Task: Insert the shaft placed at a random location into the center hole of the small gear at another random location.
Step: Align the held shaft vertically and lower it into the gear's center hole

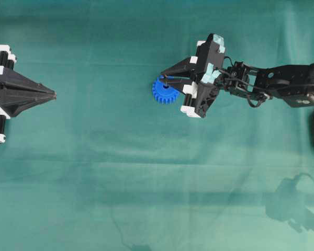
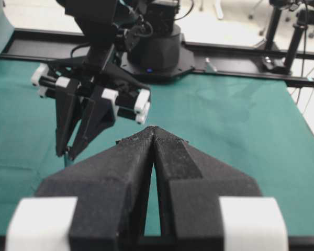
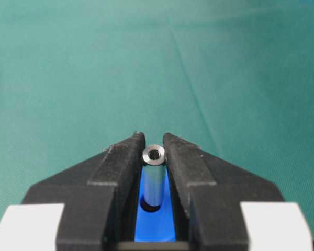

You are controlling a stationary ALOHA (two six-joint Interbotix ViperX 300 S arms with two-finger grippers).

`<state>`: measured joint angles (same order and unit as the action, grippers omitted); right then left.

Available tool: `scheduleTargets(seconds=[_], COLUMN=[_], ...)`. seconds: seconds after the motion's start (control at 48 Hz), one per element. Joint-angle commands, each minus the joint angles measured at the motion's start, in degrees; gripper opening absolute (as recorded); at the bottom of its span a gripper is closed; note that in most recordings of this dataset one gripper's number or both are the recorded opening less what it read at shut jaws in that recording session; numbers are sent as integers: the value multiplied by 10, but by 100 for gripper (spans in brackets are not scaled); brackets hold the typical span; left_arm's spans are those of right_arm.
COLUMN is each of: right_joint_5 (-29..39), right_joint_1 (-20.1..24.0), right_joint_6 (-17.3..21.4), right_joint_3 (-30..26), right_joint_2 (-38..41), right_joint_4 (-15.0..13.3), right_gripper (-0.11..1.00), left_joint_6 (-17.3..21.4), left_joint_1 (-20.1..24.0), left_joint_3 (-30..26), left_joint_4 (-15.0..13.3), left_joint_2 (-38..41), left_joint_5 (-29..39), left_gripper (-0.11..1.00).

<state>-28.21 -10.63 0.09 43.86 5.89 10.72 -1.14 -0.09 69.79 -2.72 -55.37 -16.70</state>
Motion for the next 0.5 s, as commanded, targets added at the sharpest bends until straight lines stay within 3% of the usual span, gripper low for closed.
scheduleTargets(seconds=[0.0, 0.479], right_joint_5=[-11, -16], right_joint_1=[1, 5], right_joint_6=[1, 1], right_joint_3=[-4, -4], right_joint_2=[1, 28], right_joint_4=[6, 17], right_gripper=[14, 14], left_joint_6=[-1, 0], left_joint_1=[-2, -2], left_joint_3=[-7, -6], left_joint_4=[0, 0], left_joint_2=[3, 3], left_joint_5=[-3, -3], left_gripper=[0, 0])
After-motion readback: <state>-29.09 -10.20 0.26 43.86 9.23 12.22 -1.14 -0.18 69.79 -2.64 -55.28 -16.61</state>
